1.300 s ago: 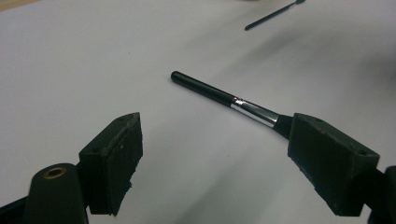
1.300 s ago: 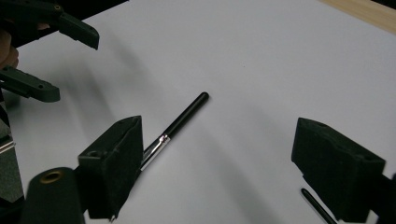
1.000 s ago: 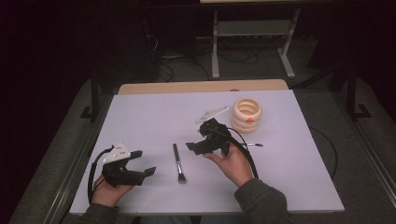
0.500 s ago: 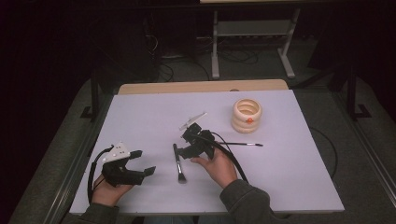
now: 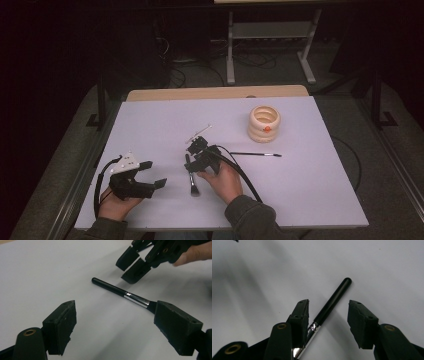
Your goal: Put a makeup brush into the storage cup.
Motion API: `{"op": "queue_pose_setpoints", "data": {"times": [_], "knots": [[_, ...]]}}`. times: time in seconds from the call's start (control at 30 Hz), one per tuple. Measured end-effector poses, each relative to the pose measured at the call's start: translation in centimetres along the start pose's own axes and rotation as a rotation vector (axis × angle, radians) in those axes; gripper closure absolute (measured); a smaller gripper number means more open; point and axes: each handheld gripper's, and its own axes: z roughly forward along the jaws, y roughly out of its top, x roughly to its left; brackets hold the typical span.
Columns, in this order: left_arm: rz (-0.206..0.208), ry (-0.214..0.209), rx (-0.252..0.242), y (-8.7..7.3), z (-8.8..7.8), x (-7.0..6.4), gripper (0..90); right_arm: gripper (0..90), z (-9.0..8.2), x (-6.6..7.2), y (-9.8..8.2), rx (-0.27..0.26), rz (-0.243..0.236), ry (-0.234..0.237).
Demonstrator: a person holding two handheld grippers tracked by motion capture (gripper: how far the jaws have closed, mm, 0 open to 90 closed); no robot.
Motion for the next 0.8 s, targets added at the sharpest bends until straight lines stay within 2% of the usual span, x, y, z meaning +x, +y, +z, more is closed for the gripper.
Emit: {"op": "queue_pose_setpoints", "data": {"times": [0.07,0.33,0.53,0.67,0.77,0.8], "knots": [[0.001,-0.001,-0.001,0.0,0.1,0.0,17.8,51.3,0.5,0.1,-0.1,0.011,-0.006,-0.014],[0.006,-0.001,0.004,0.1,0.0,-0.1,17.8,51.8,1.8,0.4,-0.3,0.039,0.01,-0.008],[0.007,-0.002,0.004,0.1,0.0,-0.1,17.8,52.5,2.5,0.6,-0.5,0.052,0.013,-0.027],[0.007,-0.002,0.007,0.1,0.0,-0.1,17.8,57.5,2.9,0.9,-0.7,0.056,-0.003,-0.069],[0.014,-0.003,0.004,0.1,0.1,-0.2,17.8,64.3,2.9,1.3,-0.9,0.046,-0.011,-0.127],[0.014,-0.003,0.004,0.1,0.1,-0.2,17.8,64.3,2.9,1.3,-0.9,0.046,-0.011,-0.127]]}}
